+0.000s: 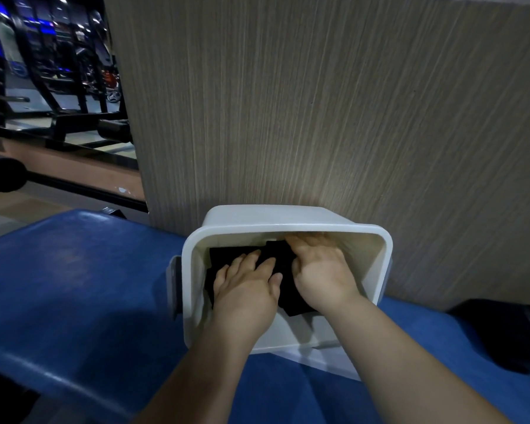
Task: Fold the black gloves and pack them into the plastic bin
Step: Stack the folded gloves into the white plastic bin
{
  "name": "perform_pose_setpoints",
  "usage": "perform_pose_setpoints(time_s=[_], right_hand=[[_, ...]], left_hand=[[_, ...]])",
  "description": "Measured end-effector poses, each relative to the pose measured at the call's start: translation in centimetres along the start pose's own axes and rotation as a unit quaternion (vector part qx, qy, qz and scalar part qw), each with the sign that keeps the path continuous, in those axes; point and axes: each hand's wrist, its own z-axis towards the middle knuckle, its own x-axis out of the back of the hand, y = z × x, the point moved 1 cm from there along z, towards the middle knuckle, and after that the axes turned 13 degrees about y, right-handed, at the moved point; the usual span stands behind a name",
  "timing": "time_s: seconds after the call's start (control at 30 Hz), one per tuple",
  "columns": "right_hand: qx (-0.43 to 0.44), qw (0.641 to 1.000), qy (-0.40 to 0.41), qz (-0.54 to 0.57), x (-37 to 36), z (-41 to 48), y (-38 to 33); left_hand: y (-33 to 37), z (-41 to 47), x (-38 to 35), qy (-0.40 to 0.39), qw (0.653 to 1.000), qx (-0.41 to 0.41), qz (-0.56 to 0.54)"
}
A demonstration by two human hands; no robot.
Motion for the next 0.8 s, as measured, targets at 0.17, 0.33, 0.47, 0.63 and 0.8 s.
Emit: perform_pose_setpoints(time_s=[0.17,0.33,0.47,0.63,0.8], right_hand=[[0.012,0.993,-0.103,-0.053,-0.6,0.2,-0.1],[0.001,0.985,-0.165,-0.052,-1.3,-0.5,1.3],[0.011,0.984,-0.171,-0.04,-1.7,-1.2,2.1],[0.014,0.985,-0.165,-0.039,-2.3,-1.9,3.0],[-0.008,0.988,-0.155,-0.016,-2.6,-2.4,3.0]], left_hand=[[-0.1,0.0,0.1,0.0,1.0,0.003,-0.006],[-0.5,0.1,0.3,-0.01,0.999,0.033,-0.025],[-0.5,0.0,0.3,-0.015,0.999,0.039,-0.033],[-0.5,0.0,0.3,-0.013,0.999,0.036,-0.028],[-0.5,-0.2,0.2,-0.022,0.999,0.028,-0.016]])
